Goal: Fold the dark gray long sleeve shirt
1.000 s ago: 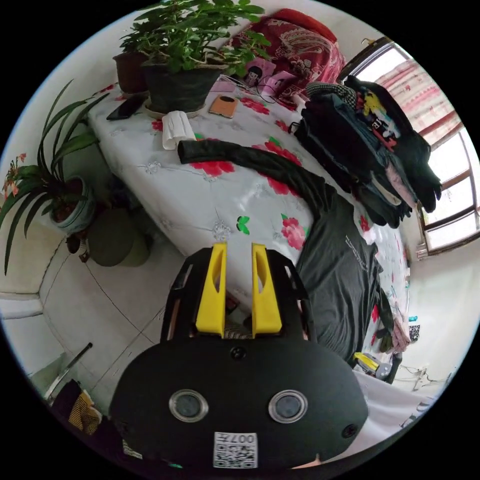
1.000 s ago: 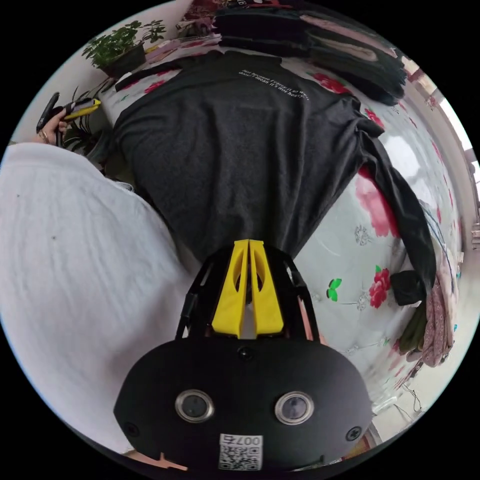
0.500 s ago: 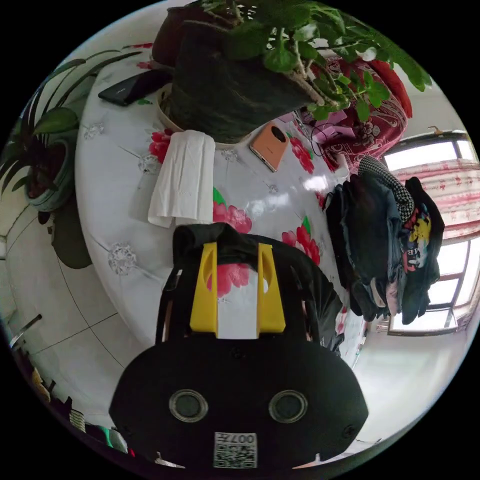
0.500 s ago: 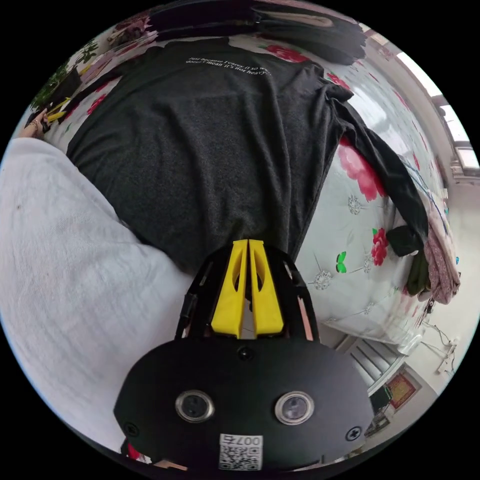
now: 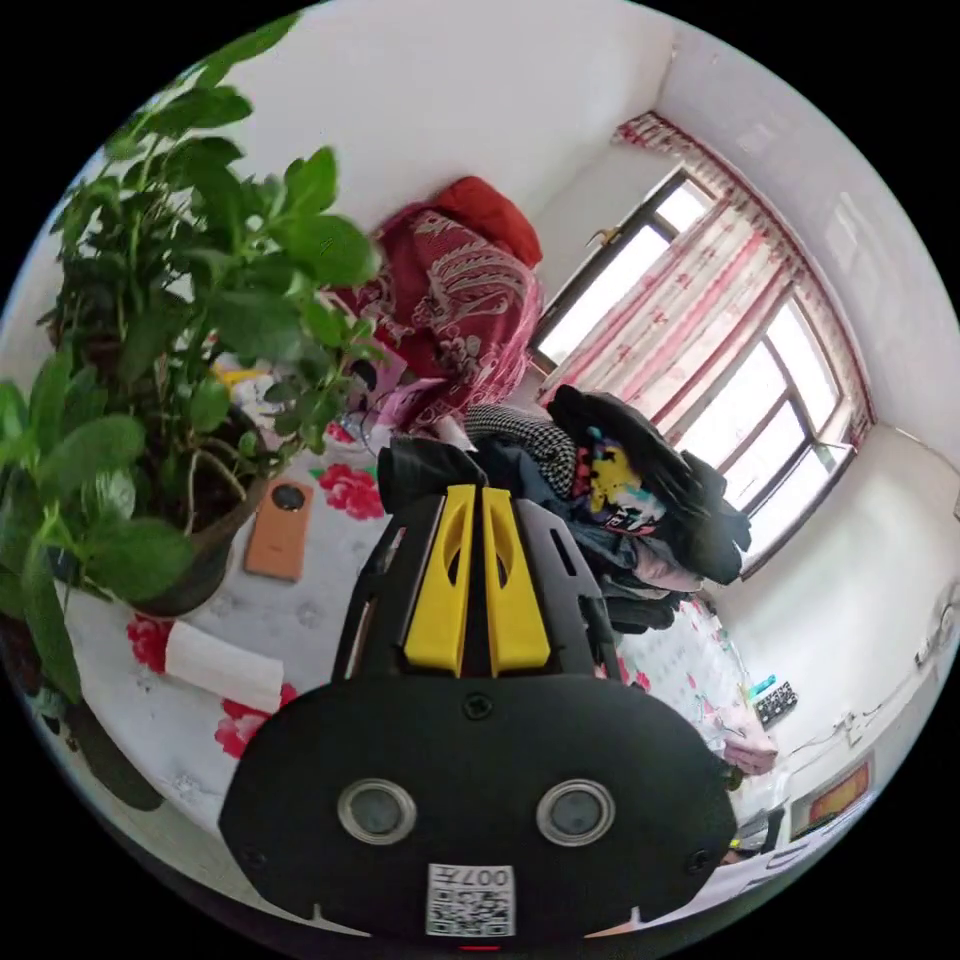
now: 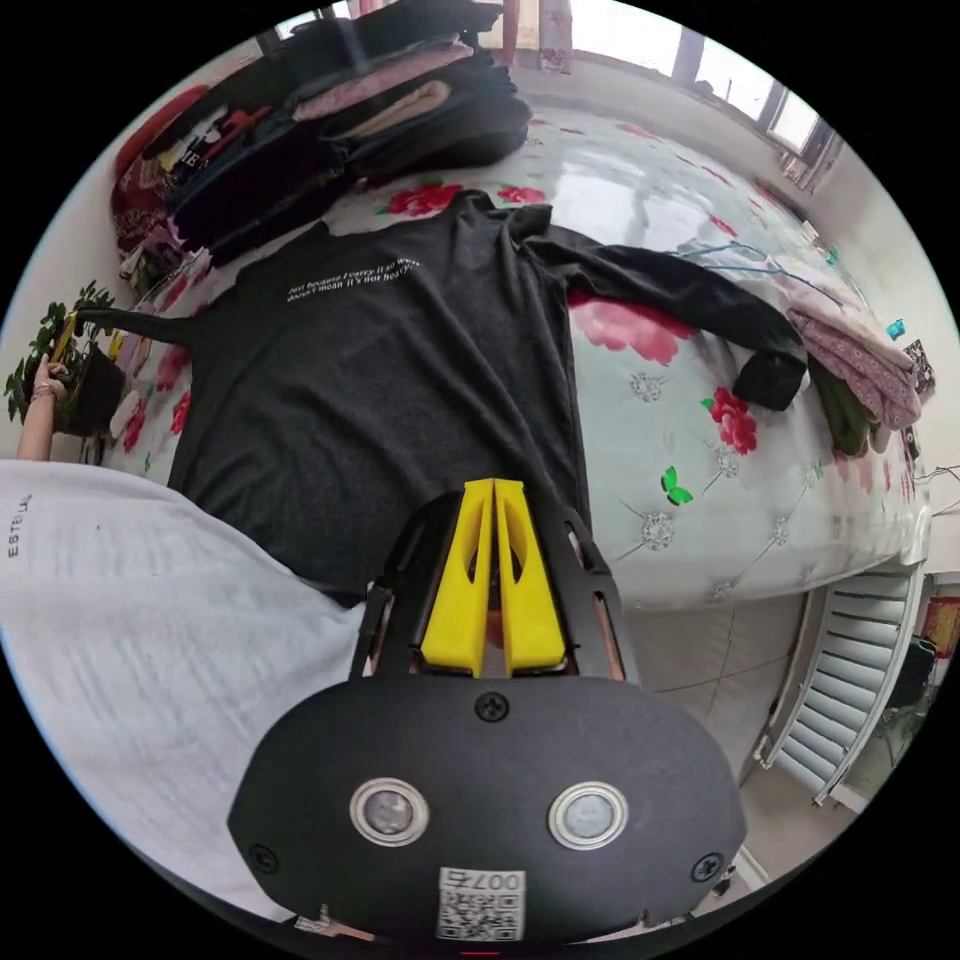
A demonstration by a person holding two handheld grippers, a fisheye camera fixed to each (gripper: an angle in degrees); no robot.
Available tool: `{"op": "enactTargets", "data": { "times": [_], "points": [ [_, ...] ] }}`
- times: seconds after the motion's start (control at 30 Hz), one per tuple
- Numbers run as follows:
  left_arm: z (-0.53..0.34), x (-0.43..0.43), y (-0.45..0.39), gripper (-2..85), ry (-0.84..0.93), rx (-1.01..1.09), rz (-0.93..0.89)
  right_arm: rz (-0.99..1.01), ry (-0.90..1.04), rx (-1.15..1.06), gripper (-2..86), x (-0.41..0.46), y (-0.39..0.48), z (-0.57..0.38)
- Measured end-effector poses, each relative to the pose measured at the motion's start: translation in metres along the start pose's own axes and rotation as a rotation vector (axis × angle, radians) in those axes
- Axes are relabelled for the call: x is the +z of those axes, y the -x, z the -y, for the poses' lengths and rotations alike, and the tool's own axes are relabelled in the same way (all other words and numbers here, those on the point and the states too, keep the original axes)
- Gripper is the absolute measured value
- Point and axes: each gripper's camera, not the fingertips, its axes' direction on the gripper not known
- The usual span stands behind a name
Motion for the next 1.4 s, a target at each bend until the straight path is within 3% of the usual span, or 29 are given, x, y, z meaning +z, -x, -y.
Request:
{"op": "enactTargets", "data": {
  "times": [0.1, 0.2, 0.27, 0.33, 0.4, 0.47, 0.57, 0.7, 0.83, 1.0, 1.1, 1.17, 1.27, 1.4],
  "points": [
    [0.000, -0.001, -0.097, -0.8, -0.061, 0.206, -0.122, 0.056, -0.086, 0.028, -0.2, -0.012, -0.003, -0.003],
    [-0.039, 0.022, -0.238, -0.2, 0.036, 0.571, -0.433, 0.117, -0.147, 0.061, -0.1, -0.020, -0.008, -0.009],
    [-0.108, 0.056, -0.358, 2.0, 0.326, 0.823, -0.746, 0.128, -0.180, 0.075, 0.0, -0.023, -0.014, -0.014],
    [-0.179, 0.076, -0.427, 5.5, 0.535, 0.943, -0.940, 0.124, -0.193, 0.112, 0.4, -0.021, -0.028, -0.023],
    [-0.252, 0.090, -0.474, 8.1, 0.740, 1.064, -0.995, 0.121, -0.165, 0.171, 1.0, -0.016, -0.044, -0.032],
    [-0.318, 0.097, -0.501, 8.7, 0.875, 1.184, -0.899, 0.127, -0.154, 0.229, 1.4, -0.015, -0.060, -0.045],
    [-0.348, 0.110, -0.496, 8.0, 0.928, 1.185, -0.743, 0.119, -0.141, 0.272, 2.1, -0.011, -0.080, -0.064],
    [-0.342, 0.145, -0.475, 7.7, 0.980, 1.134, -0.470, 0.139, -0.104, 0.210, 3.2, 0.006, -0.088, -0.059],
    [-0.313, 0.179, -0.461, 7.2, 0.949, 1.041, -0.199, 0.171, -0.103, 0.008, 3.9, 0.024, -0.064, -0.029],
    [-0.301, 0.222, -0.458, 7.5, 0.975, 0.871, -0.102, 0.148, 0.075, -0.166, 4.1, 0.073, -0.041, -0.015],
    [-0.325, 0.259, -0.441, 7.5, 1.113, 0.828, 0.054, 0.081, 0.066, -0.177, 4.2, 0.077, -0.045, -0.028],
    [-0.313, 0.255, -0.432, 7.6, 1.060, 0.728, -0.002, 0.109, 0.072, -0.161, 4.5, 0.073, -0.054, -0.033],
    [-0.298, 0.255, -0.428, 7.9, 1.069, 0.625, -0.012, 0.133, 0.059, -0.082, 5.3, 0.061, -0.079, -0.038],
    [-0.278, 0.250, -0.436, 6.4, 1.002, 0.569, 0.027, 0.061, -0.126, 0.185, 6.4, 0.028, -0.157, -0.032]
  ]
}}
